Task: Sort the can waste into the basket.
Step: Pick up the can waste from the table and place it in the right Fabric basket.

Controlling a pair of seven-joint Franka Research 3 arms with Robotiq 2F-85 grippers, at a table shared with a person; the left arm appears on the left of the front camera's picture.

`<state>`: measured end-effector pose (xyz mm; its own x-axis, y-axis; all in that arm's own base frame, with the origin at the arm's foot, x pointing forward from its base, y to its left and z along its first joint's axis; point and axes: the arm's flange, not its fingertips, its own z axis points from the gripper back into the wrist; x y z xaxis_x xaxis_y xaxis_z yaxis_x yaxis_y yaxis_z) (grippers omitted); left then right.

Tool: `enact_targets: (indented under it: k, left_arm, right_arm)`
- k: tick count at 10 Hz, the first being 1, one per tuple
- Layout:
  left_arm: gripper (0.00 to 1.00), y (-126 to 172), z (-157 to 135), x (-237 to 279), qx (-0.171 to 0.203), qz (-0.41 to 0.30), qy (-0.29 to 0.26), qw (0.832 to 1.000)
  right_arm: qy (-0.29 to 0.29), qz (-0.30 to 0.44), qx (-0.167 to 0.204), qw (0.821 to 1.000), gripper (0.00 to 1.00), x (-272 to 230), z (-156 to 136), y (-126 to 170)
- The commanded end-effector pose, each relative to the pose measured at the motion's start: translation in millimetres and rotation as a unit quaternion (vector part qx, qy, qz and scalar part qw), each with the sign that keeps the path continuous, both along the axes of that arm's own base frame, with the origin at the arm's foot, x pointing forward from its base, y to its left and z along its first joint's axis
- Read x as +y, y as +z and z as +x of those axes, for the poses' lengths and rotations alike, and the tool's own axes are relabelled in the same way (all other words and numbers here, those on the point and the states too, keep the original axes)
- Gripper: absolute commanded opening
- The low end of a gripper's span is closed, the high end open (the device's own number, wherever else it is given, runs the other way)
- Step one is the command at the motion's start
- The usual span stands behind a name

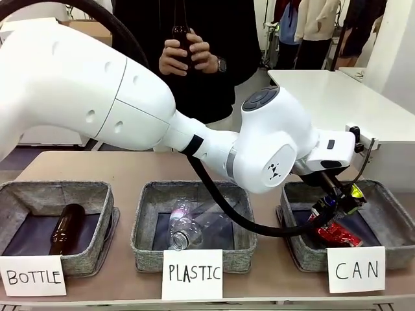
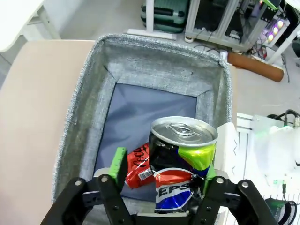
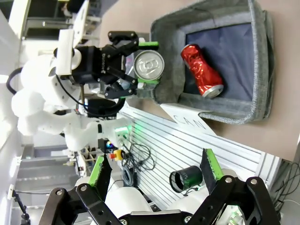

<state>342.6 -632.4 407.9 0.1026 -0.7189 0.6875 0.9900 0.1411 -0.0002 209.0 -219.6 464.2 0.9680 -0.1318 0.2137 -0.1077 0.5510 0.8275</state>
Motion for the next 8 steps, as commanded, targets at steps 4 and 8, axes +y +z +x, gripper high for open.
enact_targets:
  k: [4, 8]
  left_arm:
    - [1.0, 1, 1, 4, 0.013, 0.0, 0.009, 1.0]
    - [1.0, 23, 10, 31, 0.02, 0.021, 0.027, 0.999]
  right_arm:
    - [-0.001, -0.002, 0.0, 1.0, 1.0, -1, -1, 2]
    - [-0.001, -0.002, 0.0, 1.0, 1.0, -1, -1, 2]
